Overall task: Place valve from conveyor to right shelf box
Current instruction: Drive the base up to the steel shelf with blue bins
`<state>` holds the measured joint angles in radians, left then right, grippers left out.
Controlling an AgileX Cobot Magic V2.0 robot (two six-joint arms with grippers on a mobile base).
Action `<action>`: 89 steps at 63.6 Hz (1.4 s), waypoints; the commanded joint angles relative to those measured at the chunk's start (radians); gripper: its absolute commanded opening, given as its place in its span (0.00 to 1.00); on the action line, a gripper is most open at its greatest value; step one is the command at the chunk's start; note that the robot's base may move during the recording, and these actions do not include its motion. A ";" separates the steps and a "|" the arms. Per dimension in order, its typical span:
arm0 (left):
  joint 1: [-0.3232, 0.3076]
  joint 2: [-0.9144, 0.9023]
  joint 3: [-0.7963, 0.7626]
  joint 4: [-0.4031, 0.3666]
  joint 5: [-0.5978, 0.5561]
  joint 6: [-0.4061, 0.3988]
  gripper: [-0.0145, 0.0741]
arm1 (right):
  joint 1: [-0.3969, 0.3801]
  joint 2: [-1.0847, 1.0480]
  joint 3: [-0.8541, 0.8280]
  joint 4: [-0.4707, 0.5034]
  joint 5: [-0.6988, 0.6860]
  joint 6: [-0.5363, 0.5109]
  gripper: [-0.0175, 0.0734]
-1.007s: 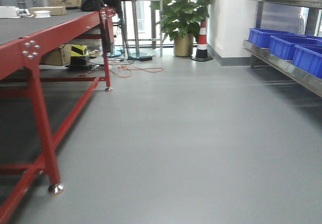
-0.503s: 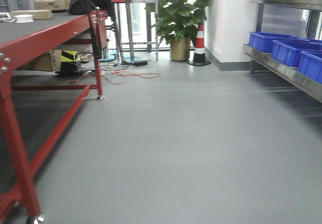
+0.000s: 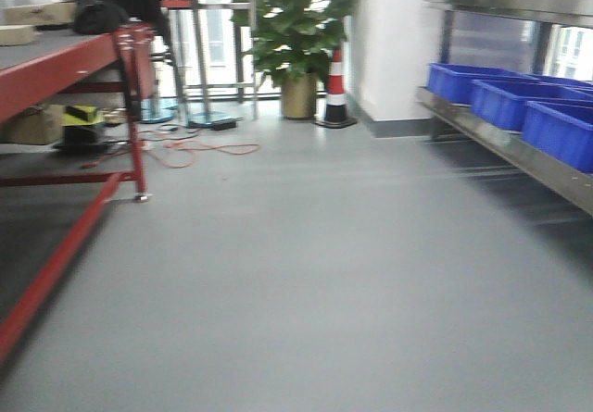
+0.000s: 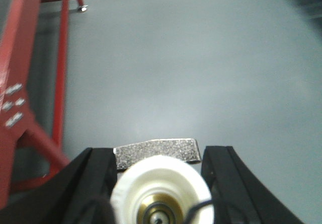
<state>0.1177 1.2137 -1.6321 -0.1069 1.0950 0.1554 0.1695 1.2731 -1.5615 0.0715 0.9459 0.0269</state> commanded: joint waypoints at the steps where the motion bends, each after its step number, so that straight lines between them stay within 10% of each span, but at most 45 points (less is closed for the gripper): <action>1: -0.002 -0.008 -0.009 -0.013 -0.044 -0.008 0.04 | 0.001 -0.017 -0.020 -0.010 -0.065 0.000 0.02; 89: -0.002 -0.008 -0.009 -0.013 -0.044 -0.008 0.04 | 0.001 -0.017 -0.020 -0.010 -0.065 0.000 0.02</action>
<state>0.1177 1.2137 -1.6321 -0.1062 1.0944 0.1554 0.1695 1.2731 -1.5615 0.0715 0.9459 0.0269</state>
